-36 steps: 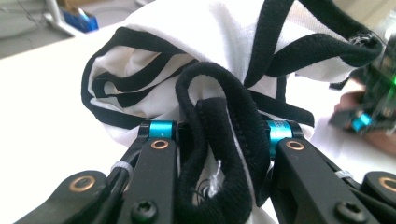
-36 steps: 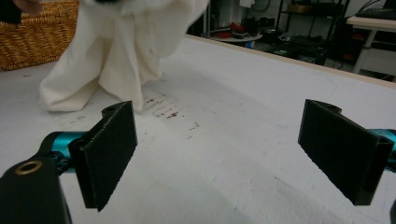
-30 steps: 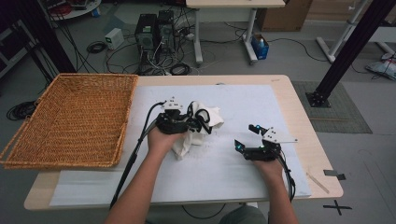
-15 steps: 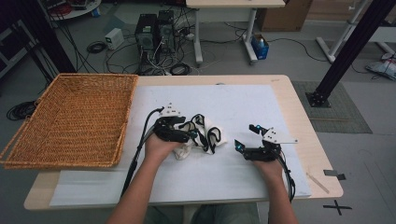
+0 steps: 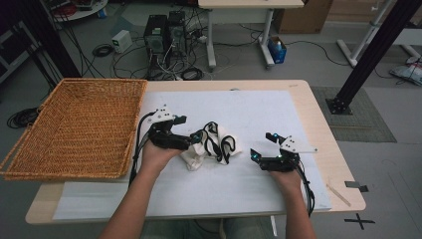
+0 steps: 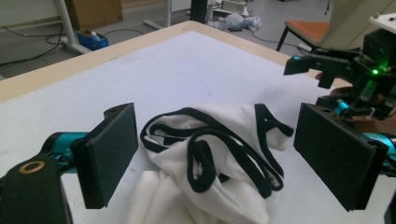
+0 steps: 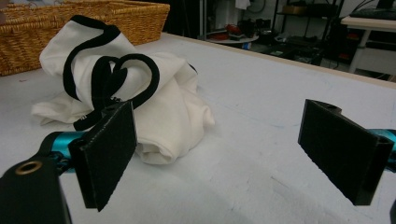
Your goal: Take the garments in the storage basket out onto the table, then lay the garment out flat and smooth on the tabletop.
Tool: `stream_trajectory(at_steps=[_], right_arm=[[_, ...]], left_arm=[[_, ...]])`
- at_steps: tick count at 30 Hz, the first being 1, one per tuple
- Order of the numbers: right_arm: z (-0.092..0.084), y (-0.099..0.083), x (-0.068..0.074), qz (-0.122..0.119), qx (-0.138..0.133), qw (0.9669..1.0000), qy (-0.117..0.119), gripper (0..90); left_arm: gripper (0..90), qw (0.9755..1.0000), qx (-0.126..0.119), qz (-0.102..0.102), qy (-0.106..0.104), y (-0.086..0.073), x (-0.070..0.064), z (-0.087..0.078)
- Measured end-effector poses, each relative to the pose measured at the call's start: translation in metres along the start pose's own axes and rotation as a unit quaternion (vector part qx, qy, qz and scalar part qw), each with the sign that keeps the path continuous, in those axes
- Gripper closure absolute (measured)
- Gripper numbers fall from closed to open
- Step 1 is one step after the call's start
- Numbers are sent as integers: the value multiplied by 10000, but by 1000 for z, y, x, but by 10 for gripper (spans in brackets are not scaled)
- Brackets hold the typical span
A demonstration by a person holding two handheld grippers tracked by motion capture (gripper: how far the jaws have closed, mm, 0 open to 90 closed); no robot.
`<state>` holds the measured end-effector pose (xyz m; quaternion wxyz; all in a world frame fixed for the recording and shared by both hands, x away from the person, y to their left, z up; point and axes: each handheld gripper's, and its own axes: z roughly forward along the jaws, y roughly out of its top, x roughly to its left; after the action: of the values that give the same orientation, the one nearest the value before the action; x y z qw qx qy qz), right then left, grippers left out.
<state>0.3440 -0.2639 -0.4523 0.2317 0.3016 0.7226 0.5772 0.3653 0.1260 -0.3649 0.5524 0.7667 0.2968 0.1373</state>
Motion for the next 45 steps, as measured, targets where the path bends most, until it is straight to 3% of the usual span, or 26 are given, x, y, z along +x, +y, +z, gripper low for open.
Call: stream_trajectory(at_steps=[3, 6, 8, 18, 20, 23, 28, 31, 32, 34, 37, 41, 45], right_arm=[[0, 0, 0, 32, -14, 10000, -12, 115], [0, 0, 0, 27, -9, 10000, -2, 115], [0, 0, -1, 87, -9, 10000, 19, 115], [0, 0, -2, 68, -3, 10000, 53, 115], [0, 0, -2, 58, 0, 10000, 50, 115], [0, 0, 0, 19, 21, 10000, 5, 115], [1, 4, -3, 258, 206, 9994, -57, 115], [1, 11, 1, 146, 280, 9995, -6, 115], [1, 21, 5, 37, 311, 9995, 44, 115], [2, 26, 7, 0, 332, 9994, 80, 115], [11, 44, 20, -48, 353, 9991, 210, 115], [24, 51, 31, -62, 466, 9984, 313, 129], [43, 49, 41, -138, 824, 9957, 405, 171]], left_arm=[[131, 10000, 12, -1, -52, -4, -7, -9], [131, 9995, -259, -157, -8, -10, -10, -20], [131, 9997, -205, -105, 26, -13, -8, -23], [131, 9994, -202, -204, 181, -15, 3, -21], [132, 9992, -228, -290, 169, -15, 2, -20], [131, 9994, -181, -238, 146, -15, -2, -17], [132, 9998, -48, -153, 138, -18, 0, -9], [132, 9996, -58, -211, 151, -19, 3, -6], [132, 9996, -69, -214, 152, -20, 5, -6], [132, 9993, -53, -260, 276, -20, 7, -5], [132, 9993, 5, -255, 287, -22, 10, -3], [132, 9994, 62, -223, 268, -24, 14, 2], [132, 9995, 93, -230, 175, -26, 12, 11]])
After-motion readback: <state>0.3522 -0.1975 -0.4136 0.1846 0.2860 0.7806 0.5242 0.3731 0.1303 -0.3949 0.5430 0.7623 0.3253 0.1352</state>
